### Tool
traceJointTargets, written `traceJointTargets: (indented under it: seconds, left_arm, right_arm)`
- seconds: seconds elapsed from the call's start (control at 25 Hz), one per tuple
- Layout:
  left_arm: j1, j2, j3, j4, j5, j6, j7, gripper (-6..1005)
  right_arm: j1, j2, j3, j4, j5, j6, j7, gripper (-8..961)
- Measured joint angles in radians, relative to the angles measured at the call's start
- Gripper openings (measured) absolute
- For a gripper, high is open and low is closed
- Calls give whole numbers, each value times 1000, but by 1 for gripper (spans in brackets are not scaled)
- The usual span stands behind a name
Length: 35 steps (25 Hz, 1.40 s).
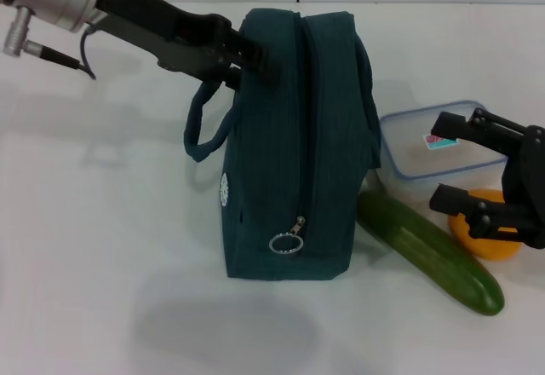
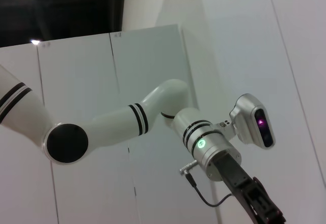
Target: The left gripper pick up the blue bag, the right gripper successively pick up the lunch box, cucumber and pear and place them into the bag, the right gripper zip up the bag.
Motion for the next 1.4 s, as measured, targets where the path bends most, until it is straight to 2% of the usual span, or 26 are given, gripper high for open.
traceJointTargets:
  seconds: [0.08, 0.56, 1.08, 1.4]
  left_arm:
    - [-2, -2, 0, -12, 11, -11, 9, 670]
    - [9, -22, -6, -18, 9, -19, 64, 190]
    - [19, -25, -40, -16, 8, -16, 71, 49]
    - [19, -21, -60, -12, -1, -9, 46, 49]
  right_arm:
    - [-6, 0, 0, 0, 1, 0, 0, 858]
    - [-27, 2, 0, 2, 4, -5, 0, 857]
    - [-28, 2, 0, 20, 14, -27, 0, 857]
    - [-38, -2, 0, 53, 72, -36, 5, 858]
